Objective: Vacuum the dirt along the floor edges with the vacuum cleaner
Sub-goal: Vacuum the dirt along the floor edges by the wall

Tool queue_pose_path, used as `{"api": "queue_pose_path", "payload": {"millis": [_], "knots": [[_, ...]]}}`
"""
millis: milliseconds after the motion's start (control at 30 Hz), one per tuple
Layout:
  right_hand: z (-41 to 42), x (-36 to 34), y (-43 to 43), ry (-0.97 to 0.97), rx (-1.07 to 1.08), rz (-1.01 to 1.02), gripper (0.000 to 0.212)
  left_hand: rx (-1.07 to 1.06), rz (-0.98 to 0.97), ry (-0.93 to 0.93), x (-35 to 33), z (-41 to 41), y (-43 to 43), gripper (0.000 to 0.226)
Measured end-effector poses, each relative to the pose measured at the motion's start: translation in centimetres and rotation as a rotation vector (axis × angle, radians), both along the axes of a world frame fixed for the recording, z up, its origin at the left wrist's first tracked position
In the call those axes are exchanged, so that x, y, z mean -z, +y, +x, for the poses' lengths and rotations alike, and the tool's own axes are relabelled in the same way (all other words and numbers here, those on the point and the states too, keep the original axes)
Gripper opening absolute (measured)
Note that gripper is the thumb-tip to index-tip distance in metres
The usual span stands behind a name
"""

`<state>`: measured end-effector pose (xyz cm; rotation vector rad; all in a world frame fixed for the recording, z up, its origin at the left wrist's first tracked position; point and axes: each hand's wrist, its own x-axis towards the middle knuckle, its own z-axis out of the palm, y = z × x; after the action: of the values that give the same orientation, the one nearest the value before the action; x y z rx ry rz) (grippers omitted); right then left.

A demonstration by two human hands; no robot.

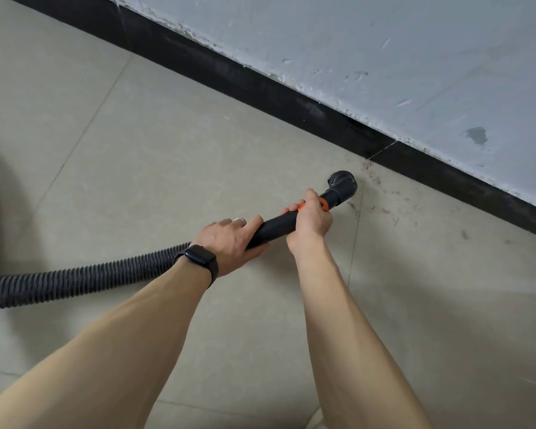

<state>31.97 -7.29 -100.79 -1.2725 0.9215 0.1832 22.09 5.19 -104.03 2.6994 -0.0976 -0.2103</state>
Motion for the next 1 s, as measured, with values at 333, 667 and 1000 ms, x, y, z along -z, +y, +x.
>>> {"api": "queue_pose_path", "payload": {"millis": [333,667,1000], "knots": [[2.4,0.2,-0.7,0.008,-0.013,-0.008,0.019,0.004,-0.041,-0.010,0.7,2.3,-0.8,0.042],[5.7,0.4,-1.7,0.012,-0.050,-0.032,0.018,-0.034,-0.067,-0.015,0.9,4.8,-2.5,0.041],[6.9,0.3,-0.7,0.012,-0.082,-0.072,0.020,-0.090,-0.114,-0.003,1.0,5.4,-2.2,0.040]]}}
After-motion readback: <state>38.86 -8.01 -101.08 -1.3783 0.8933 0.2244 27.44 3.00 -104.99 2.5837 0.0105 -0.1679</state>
